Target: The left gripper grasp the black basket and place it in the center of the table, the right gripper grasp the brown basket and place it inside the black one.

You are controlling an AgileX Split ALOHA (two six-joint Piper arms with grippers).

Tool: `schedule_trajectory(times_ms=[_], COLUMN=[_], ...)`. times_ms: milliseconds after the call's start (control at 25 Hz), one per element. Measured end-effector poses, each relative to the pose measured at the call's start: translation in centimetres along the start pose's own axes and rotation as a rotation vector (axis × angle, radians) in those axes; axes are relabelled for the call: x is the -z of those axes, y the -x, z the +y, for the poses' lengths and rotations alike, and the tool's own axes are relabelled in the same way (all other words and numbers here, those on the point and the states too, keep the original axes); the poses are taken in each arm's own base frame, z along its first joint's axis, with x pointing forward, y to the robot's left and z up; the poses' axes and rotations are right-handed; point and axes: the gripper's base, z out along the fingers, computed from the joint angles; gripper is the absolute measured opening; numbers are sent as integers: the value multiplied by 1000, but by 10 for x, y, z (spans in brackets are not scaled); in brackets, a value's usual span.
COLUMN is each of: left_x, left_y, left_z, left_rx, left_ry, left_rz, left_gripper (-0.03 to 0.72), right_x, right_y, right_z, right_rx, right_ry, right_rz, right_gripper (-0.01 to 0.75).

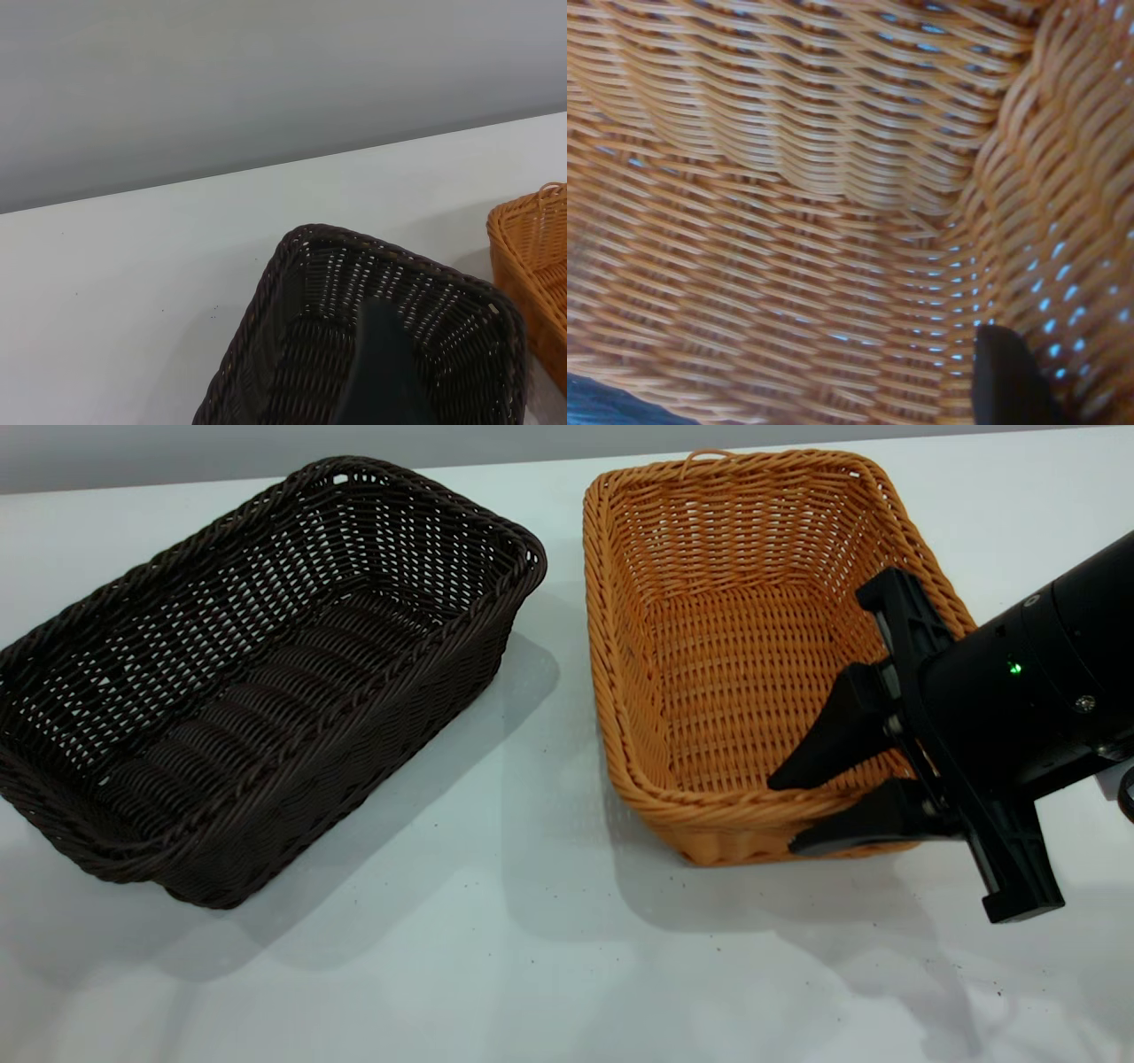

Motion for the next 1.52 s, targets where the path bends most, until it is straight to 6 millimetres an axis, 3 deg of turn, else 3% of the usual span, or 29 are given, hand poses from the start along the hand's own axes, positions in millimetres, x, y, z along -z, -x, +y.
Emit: schedule_trajectory(times_ms=[200, 480, 640, 840, 1080, 1320, 1520], left_x=[0, 1, 1, 1, -6, -27, -50], left_y=[-1, -5, -5, -6, -13, -33, -45], left_z=[-2, -9, -9, -8, -7, -4, -11], left_rx=[0, -3, -5, -12, -20, 21, 11], left_ry=[-27, -97, -95, -93, -111, -137, -167], left_rz=[16, 60, 60, 63, 123, 237, 312], left_gripper=[426, 426, 426, 426, 426, 426, 426], right_x=[0, 3, 18, 53, 97, 156, 188], right_y=[2, 7, 20, 37, 41, 37, 28], right_z=[0, 1, 9, 22, 24, 45, 64], right_rx=[0, -5, -6, 24, 222, 498, 718], right_ry=[1, 7, 71, 181, 224, 298, 250], right_rz=[-17, -42, -77, -125, -121, -144, -160], right_gripper=[109, 111, 111, 111, 111, 111, 111])
